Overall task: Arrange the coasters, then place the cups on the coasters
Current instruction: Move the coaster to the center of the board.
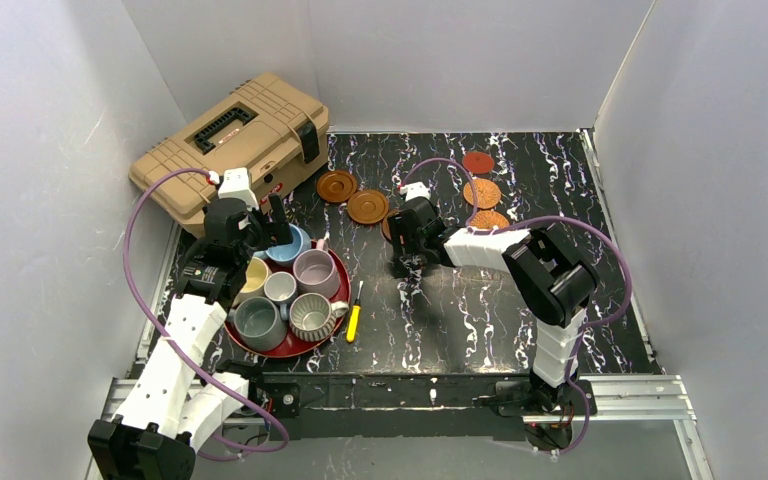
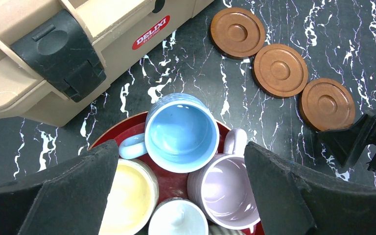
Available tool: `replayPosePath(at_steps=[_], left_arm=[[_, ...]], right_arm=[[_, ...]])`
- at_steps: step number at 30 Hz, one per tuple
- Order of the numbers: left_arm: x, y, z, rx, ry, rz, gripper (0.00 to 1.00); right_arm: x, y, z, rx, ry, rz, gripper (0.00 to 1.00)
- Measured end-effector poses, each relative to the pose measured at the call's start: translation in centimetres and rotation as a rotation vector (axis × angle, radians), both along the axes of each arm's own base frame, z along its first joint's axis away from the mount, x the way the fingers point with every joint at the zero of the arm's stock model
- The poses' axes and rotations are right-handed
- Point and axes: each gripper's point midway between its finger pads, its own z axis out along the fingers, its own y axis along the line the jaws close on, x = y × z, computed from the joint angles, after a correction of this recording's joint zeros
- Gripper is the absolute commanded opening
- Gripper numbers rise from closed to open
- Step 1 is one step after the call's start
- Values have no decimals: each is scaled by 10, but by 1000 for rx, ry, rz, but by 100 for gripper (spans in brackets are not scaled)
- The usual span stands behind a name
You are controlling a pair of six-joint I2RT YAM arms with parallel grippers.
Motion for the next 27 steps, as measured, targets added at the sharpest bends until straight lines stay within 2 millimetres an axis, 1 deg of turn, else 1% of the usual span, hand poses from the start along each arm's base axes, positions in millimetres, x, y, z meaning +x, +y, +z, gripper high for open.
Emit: replayPosePath(at_steps=[14, 17, 22, 24, 27], left_arm=[[0, 0, 0, 0, 0, 0, 99], [0, 0, 0, 0, -1, 0, 99], [0, 0, 0, 0, -1, 0, 99], [0, 0, 0, 0, -1, 0, 99], [0, 0, 0, 0, -1, 0, 99]], right_arm=[[6, 1, 0, 8, -9, -7, 79], [6, 2, 0, 9, -8, -5, 83], [4, 4, 2, 20, 1, 7, 93], [0, 2, 3, 16, 17, 13, 96], [-18, -10, 3, -12, 68, 23, 98]])
